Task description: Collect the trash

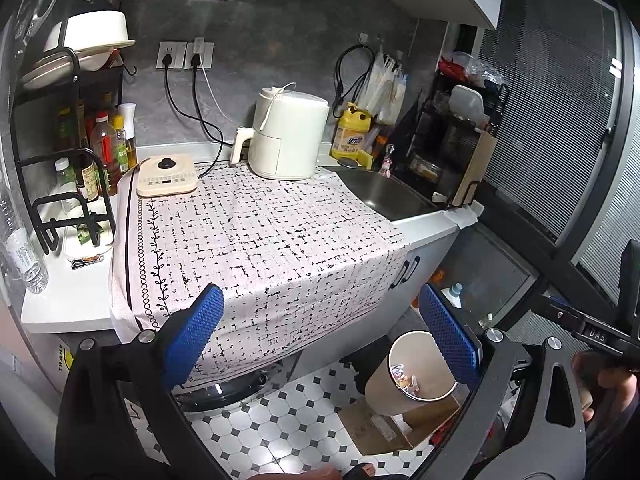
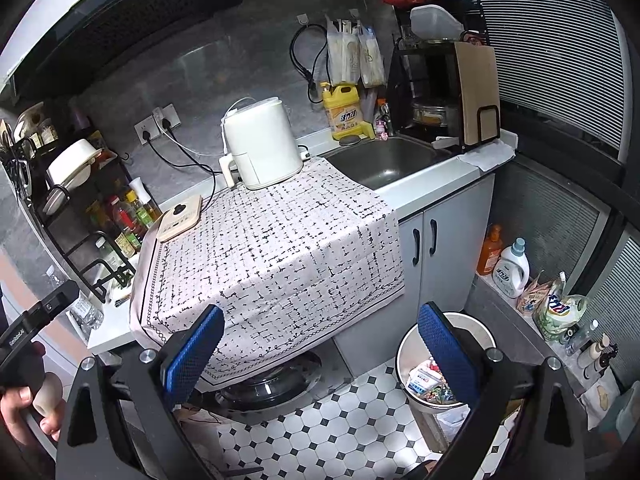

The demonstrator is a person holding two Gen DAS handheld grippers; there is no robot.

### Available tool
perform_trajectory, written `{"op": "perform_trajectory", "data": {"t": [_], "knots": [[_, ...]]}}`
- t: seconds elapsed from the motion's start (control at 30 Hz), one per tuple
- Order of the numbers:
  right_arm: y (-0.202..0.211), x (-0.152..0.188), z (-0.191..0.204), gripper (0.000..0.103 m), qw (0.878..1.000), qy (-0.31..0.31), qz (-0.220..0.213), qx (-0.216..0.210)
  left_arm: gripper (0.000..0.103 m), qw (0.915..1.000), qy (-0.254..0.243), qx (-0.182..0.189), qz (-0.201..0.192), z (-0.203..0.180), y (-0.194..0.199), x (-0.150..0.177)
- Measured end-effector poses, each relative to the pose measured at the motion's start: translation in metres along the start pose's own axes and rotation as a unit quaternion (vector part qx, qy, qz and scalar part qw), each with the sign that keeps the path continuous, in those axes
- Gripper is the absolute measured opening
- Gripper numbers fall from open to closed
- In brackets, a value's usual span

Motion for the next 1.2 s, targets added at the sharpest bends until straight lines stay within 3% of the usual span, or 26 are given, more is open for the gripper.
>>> {"op": "perform_trajectory", "data": {"t": [1.2], "knots": [[-0.0028,0.0085,-0.0023,0.095,1.000,-0.012,0.003,0.014,0.097,0.9999,-0.004,0.008,0.009,0.0024,-0.0092,0.0019]]}}
Point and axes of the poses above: each gripper's, at about its wrist camera, not at the fingertips, and y roughly against the way its jaws point, z to its left, x to its underside, the point moved 9 cm from there along -y, roughly the way its jaws point, and after that the axes turned 14 degrees about -x, right-handed, at the moved point
